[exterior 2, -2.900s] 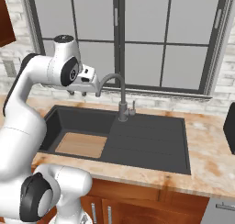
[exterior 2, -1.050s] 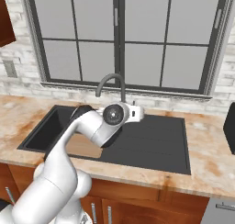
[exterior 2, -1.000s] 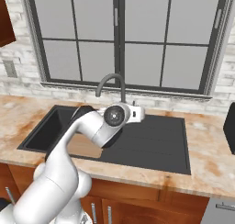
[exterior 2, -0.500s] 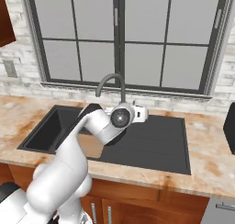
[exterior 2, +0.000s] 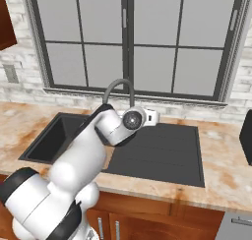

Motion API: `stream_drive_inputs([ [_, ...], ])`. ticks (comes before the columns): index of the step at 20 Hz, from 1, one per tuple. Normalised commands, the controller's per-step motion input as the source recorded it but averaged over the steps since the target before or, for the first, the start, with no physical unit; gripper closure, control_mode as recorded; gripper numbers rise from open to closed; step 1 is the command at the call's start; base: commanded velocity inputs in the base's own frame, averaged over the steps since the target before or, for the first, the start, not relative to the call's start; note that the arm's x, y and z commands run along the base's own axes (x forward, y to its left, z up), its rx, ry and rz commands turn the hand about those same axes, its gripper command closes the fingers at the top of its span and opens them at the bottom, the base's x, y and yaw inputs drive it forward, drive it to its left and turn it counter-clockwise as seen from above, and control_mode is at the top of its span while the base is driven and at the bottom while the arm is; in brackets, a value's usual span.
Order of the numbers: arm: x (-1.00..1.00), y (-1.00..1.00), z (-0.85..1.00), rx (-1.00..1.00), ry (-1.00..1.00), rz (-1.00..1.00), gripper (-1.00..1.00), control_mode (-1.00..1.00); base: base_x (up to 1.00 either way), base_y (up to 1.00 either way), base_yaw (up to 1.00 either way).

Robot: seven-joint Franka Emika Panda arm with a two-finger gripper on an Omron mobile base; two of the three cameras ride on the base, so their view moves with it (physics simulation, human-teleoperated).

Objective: Turn on the sink faucet with hot water and rinse the cutting board for ten seconds, then turn off the faucet. Push the cutting board to reach the water if necessary.

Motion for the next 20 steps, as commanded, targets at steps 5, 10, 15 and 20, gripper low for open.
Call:
stream_drive_inputs([
  [5, 0.42, -0.02, -0.3, 0.03, 0.0, 0.0, -1.0, -1.0, 0.0, 0.0, 0.0],
  [10, 0.33, -0.06, -0.38, 0.02, 0.0, 0.0, -1.0, -1.0, 0.0, 0.0, 0.0],
  [15, 0.28, -0.15, -0.32, 0.01, -0.01, 0.0, -1.0, -1.0, 0.0, 0.0, 0.0],
  [20, 0.23, -0.17, -0.32, 0.03, -0.01, 0.0, -1.0, -1.0, 0.0, 0.0, 0.0],
])
